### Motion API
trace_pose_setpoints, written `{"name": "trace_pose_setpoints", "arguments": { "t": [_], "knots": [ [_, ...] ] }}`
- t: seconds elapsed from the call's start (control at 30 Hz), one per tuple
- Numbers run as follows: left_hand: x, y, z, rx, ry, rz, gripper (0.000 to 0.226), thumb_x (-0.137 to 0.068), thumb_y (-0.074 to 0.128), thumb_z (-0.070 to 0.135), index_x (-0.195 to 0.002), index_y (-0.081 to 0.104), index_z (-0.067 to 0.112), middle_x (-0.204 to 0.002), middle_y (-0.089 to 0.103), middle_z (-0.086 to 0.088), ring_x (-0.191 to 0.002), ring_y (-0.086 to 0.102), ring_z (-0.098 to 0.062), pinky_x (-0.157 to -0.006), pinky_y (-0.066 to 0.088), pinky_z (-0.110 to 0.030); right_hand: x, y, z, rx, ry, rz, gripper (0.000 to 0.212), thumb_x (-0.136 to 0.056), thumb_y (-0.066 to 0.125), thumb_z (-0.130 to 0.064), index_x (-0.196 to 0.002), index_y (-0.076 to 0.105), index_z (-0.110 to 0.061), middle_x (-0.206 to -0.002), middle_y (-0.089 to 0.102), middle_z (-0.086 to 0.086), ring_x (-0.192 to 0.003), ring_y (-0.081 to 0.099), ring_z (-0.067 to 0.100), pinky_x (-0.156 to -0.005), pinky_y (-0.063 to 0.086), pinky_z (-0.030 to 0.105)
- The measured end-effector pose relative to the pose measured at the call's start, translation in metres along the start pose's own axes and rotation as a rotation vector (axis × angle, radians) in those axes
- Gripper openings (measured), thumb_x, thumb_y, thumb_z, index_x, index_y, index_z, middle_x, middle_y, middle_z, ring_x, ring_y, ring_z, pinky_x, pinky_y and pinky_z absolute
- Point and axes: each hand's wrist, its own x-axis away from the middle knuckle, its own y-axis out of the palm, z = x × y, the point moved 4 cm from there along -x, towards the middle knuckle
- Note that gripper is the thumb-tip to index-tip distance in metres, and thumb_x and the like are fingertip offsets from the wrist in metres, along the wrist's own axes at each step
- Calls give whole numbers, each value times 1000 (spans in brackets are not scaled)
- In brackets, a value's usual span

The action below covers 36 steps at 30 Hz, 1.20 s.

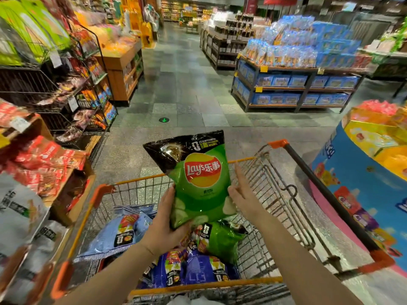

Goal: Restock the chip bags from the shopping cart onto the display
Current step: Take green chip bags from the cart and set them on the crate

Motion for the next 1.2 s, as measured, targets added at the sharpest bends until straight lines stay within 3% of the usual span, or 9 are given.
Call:
{"name": "trace_pose_setpoints", "arguments": {
  "t": [0.07,0.17,0.3,0.47,0.57,0.77,0.9,1.03,1.2],
  "knots": [
    [-4,-9,2,-10,-15,-2,99,-72,71,60,-143,3,55,-152,28,-5,-136,38,-23,-106,40,-52,0,20,6,-22,28,-93,70,-98,50,-24,-142,1,-45,-143,31,-19,-107,49,-18,-85,45,8],
    [-7,-22,7,-35,-26,-30,96,-69,70,65,-138,4,63,-150,28,-1,-134,41,-17,-104,43,-45,-4,38,9,42,82,-87,88,-87,61,-47,-146,-4,-50,-132,43,-11,-95,53,1,-86,53,29],
    [-10,-39,16,-88,8,-13,94,-73,68,60,-141,3,60,-150,23,5,-137,35,-16,-105,42,-48,-15,50,2,17,60,-98,93,-88,64,-37,-147,-8,-45,-137,29,-16,-118,41,7,-104,39,30],
    [-8,-65,36,-167,-47,52,92,-67,62,74,-132,-3,70,-149,25,6,-134,37,-13,-106,40,-42,-35,63,-19,-72,8,-213,92,-89,64,-31,-145,-6,-51,-132,31,-21,-125,37,8,-108,36,30],
    [-7,-88,57,-188,-79,121,96,-68,64,70,-137,-4,64,-147,28,11,-129,40,1,-101,43,-25,-50,70,-44,-161,-26,-304,92,-87,67,-27,-144,-1,-53,-135,33,-18,-128,42,12,-106,43,42],
    [7,-134,103,-324,-103,339,101,-79,75,35,-137,-6,55,-144,20,21,-125,26,24,-96,31,-2,-83,92,-112,-211,-209,-489,94,-87,65,-12,-149,0,-42,-124,39,-28,-96,60,-7,-81,56,27],
    [31,-162,139,-345,-139,445,99,-74,69,47,-136,-6,65,-154,21,9,-136,35,-6,-104,43,-35,-87,118,-157,-242,-336,-611,92,-87,63,-5,-146,5,-44,-134,46,-10,-79,63,-5,-65,52,17],
    [75,-187,178,-430,-178,547,99,-72,67,49,-128,-10,73,-154,22,5,-137,34,-13,-107,40,-44,-65,147,-210,-309,-453,-705,94,-85,65,-8,-146,3,-43,-141,43,0,-80,60,-9,-66,50,13],
    [164,-217,224,-487,-166,634,100,-78,68,34,-131,-8,69,-145,24,28,-128,37,11,-94,43,-14,5,198,-264,-326,-587,-846,95,-83,63,-14,-152,-2,-28,-128,48,7,-63,58,-10,-56,45,8]
  ]
}}
